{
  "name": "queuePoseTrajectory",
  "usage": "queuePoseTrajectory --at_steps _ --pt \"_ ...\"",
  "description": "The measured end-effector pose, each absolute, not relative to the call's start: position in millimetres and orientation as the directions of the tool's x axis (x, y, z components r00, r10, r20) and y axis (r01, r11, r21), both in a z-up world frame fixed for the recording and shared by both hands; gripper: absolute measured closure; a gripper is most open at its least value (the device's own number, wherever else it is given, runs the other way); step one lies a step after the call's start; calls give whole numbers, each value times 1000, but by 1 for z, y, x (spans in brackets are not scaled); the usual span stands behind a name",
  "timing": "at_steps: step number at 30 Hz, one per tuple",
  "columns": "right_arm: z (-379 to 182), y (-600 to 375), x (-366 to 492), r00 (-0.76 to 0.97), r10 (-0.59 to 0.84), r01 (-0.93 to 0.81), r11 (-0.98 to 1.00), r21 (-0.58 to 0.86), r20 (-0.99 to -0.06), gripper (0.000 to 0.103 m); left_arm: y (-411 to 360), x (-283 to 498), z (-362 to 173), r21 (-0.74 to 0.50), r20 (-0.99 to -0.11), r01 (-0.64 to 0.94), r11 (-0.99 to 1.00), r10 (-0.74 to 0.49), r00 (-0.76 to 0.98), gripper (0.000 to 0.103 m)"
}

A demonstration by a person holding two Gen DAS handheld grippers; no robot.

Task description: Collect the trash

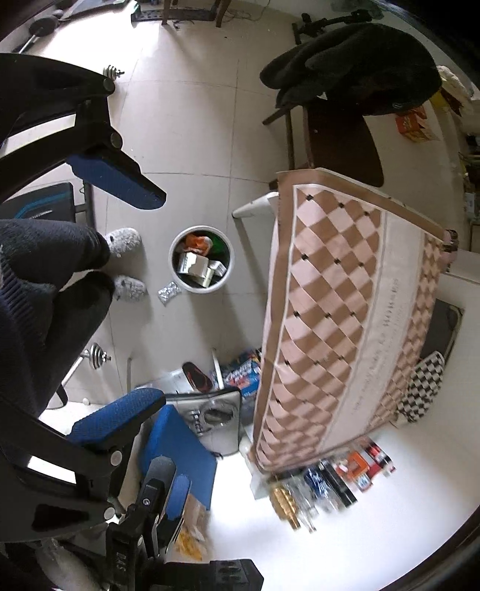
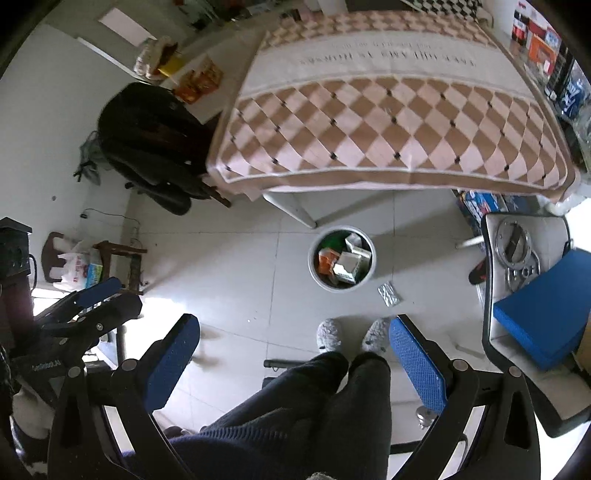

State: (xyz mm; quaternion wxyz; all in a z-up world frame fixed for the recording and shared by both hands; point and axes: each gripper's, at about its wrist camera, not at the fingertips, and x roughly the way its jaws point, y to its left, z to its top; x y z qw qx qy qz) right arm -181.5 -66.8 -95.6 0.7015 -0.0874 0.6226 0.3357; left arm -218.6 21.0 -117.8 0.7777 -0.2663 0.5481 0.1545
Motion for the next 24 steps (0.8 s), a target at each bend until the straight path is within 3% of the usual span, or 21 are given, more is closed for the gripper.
queuePoseTrajectory --at_steps 10,24 --pt "-60 -78 -195 -26 410 -587 732 346 -912 0 15 -224 -76 -291 -903 -481 827 -72 423 4" --pt "-47 -90 -201 -51 429 -586 719 375 -902 0 5 -230 -68 -324 -892 -461 826 -104 439 0"
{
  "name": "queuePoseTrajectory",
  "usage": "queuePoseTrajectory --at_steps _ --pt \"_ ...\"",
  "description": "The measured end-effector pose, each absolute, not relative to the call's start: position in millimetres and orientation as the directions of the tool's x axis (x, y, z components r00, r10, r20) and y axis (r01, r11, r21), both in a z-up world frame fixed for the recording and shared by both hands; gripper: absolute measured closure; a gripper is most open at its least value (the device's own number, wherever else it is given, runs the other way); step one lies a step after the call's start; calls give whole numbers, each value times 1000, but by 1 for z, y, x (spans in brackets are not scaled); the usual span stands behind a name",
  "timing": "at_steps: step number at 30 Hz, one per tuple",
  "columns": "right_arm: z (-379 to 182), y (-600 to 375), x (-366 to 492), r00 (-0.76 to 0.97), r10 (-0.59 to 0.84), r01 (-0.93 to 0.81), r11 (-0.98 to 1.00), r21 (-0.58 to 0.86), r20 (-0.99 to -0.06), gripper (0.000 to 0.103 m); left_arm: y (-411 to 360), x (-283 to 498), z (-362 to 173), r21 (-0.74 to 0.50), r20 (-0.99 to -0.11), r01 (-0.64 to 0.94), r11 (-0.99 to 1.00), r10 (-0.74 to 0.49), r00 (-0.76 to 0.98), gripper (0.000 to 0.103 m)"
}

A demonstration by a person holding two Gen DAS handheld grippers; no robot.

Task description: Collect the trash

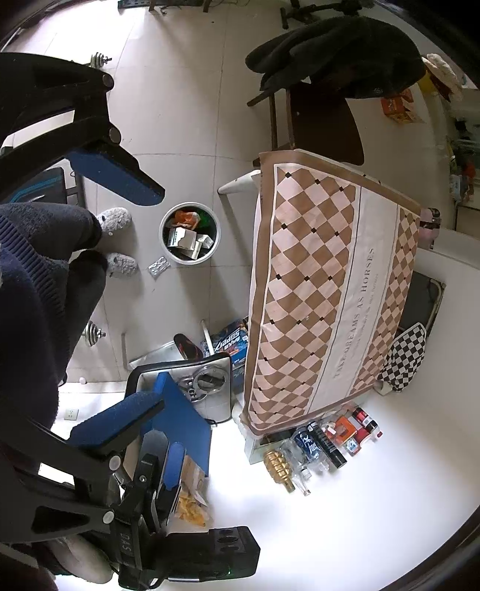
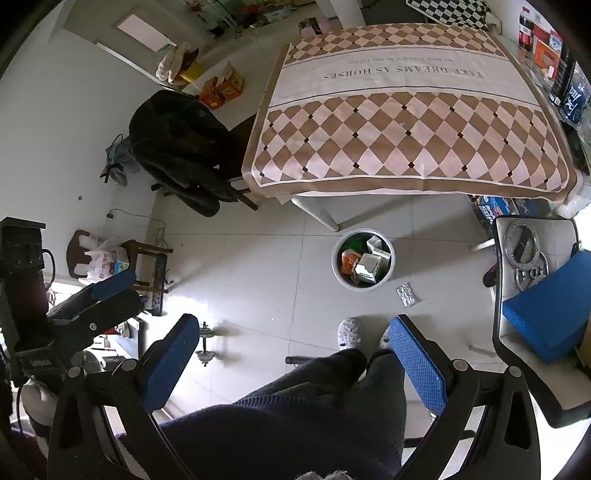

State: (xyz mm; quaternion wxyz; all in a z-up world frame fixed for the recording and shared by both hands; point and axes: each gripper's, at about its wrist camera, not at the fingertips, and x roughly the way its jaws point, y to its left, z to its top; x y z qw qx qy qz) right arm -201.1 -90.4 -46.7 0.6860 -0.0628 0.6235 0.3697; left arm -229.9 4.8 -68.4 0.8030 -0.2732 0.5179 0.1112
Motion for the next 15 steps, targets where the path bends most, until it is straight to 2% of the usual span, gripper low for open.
queuePoseTrajectory --at_steps 15 --pt "-44 -93 -206 -61 438 -587 710 387 -897 0 -6 -230 -67 -334 -889 -456 825 -115 443 0"
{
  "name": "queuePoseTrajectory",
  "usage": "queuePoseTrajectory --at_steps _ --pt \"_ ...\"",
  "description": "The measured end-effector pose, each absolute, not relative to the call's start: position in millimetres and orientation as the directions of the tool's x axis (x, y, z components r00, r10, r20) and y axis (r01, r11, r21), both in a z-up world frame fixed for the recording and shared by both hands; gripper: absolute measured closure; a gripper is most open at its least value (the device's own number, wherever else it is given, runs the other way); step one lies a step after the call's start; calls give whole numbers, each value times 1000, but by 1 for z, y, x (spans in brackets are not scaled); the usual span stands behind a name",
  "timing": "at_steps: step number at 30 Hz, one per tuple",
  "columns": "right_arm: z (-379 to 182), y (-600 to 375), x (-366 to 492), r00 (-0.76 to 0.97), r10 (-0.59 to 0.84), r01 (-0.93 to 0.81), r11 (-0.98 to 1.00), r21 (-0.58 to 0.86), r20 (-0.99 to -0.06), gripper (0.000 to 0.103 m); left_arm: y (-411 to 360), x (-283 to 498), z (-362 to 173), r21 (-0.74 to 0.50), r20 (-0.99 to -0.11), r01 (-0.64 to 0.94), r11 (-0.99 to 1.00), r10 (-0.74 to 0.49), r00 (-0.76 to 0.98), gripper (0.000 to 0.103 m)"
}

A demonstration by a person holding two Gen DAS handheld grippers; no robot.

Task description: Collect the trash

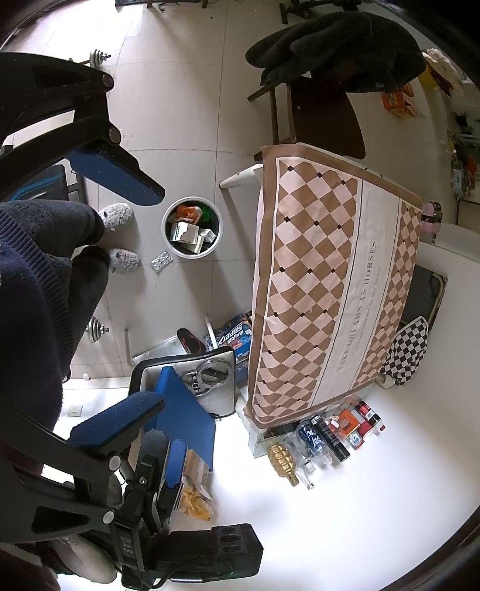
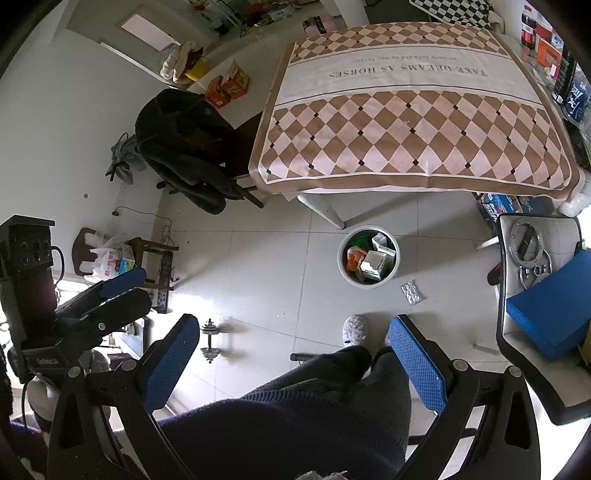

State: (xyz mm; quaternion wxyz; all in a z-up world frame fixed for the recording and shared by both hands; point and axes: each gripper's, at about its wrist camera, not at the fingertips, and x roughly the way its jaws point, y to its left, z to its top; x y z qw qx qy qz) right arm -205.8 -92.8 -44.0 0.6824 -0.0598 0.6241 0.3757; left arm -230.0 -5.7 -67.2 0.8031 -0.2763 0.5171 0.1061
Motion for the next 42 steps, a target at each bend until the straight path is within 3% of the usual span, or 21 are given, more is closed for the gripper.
queuePoseTrajectory --at_steps 42 --pt "-42 -92 -206 -56 441 -583 713 388 -896 0 -11 -230 -65 -352 -884 -441 826 -138 447 0"
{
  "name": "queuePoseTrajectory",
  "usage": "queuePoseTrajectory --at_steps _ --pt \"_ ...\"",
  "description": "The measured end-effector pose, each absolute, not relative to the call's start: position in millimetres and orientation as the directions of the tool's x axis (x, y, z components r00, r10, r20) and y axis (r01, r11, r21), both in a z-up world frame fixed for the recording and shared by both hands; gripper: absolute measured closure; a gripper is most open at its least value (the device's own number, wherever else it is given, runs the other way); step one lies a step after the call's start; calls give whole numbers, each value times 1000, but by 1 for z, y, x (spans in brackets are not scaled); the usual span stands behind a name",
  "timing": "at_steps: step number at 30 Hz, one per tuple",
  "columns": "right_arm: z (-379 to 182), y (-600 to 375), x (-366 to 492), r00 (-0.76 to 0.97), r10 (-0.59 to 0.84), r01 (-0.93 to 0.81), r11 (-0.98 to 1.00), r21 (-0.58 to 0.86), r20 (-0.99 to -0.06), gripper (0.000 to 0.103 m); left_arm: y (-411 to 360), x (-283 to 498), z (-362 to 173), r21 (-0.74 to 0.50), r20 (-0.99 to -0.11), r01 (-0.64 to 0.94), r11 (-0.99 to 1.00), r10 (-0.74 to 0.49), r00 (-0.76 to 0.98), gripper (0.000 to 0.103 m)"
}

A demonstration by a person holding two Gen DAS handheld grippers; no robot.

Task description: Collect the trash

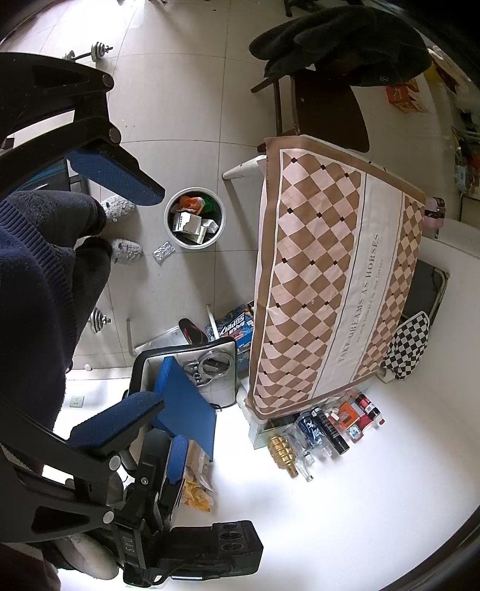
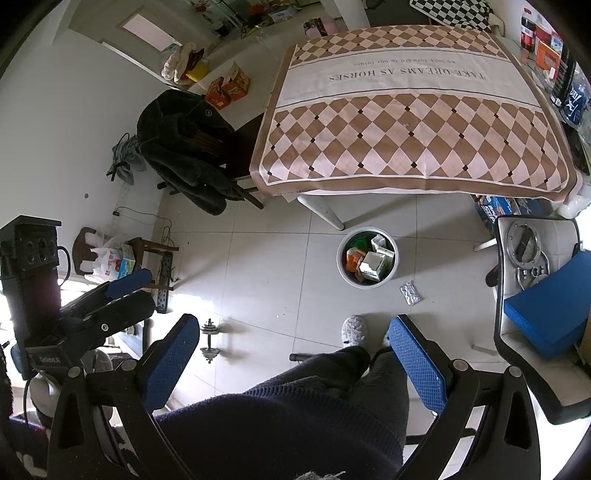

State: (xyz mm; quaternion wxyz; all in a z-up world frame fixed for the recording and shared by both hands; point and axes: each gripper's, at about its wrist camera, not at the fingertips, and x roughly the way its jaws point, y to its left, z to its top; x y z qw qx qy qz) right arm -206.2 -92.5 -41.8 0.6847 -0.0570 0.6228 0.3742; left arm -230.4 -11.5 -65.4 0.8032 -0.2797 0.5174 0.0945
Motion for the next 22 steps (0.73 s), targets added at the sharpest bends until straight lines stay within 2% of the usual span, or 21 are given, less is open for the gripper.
queuePoseTrajectory --at_steps 22 --pt "-38 -95 -210 -70 437 -595 703 389 -897 0 -15 -230 -65 -355 -885 -446 822 -141 444 0"
